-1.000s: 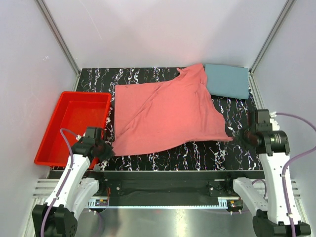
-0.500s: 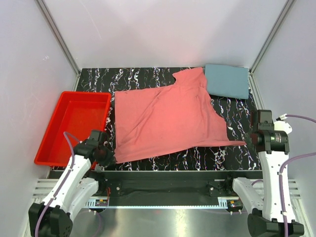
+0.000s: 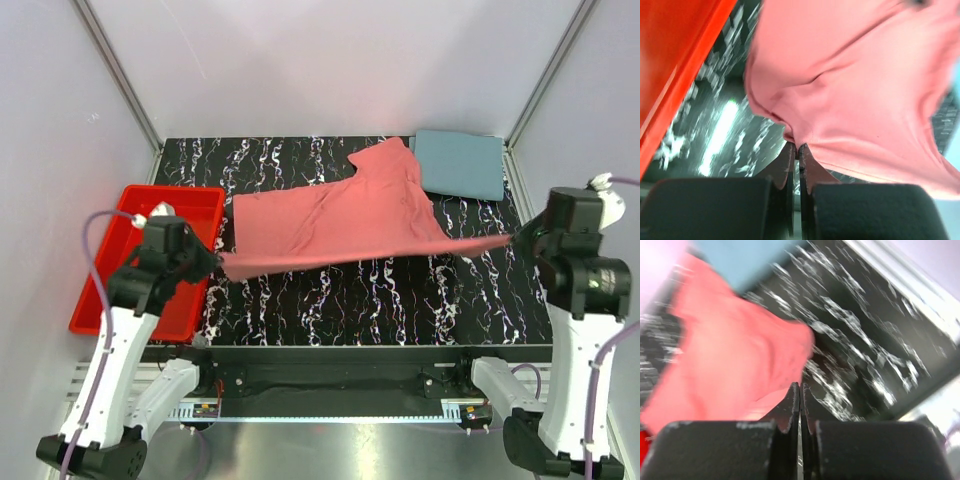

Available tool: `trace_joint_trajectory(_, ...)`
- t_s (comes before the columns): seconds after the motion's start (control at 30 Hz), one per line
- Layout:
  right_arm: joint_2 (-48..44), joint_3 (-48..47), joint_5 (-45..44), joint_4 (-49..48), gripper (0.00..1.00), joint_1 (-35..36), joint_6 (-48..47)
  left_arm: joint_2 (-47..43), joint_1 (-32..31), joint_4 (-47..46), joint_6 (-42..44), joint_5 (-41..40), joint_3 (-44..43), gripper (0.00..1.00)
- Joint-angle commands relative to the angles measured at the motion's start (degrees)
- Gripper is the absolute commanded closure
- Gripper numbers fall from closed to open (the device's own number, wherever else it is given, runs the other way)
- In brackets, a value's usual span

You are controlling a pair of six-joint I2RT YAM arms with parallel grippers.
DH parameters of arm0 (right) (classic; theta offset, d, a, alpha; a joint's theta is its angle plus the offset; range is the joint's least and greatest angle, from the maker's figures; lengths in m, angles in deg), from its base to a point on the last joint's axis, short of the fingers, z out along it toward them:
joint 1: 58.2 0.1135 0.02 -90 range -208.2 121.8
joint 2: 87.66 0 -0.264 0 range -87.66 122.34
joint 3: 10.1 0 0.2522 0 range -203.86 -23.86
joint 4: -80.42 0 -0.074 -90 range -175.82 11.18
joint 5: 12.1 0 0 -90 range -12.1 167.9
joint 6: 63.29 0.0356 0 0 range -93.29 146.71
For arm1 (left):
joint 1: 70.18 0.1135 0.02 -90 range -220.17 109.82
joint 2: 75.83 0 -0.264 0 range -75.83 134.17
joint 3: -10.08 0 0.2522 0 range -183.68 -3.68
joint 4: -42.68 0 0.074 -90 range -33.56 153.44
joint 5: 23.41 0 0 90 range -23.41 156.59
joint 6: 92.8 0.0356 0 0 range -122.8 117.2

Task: Fold and stack the t-shirts
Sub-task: Flatten the tshirt out

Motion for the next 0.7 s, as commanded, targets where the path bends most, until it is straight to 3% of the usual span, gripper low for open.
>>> trace_joint_trajectory(0.0, -0.6, -10.1, 4.4, -6.1, 1.0, -0.3, -8.3, 0.0, 0.0, -2.0, 8.7, -3.2, -10.6, 1.0)
trace_joint_trajectory(0.27, -2.1, -27.8, 16.9, -6.1, 1.0, -0.2, -14.8, 0.0, 0.0, -2.6, 17.4, -1.3, -30.2, 1.0)
trace_joint_trajectory(0.47, -0.2, -50.6, 18.2, -0.1, 1.0, -0.2, -16.9, -2.8, 0.0, -3.1, 19.7, 0.4, -40.8, 1.0)
trace_joint_trajectory(0.67, -0.9, -62.2, 17.3, 1.6, 1.0, 0.3, -15.2, -4.3, 0.0, -4.6, 22.8, 2.0, -52.1, 1.0)
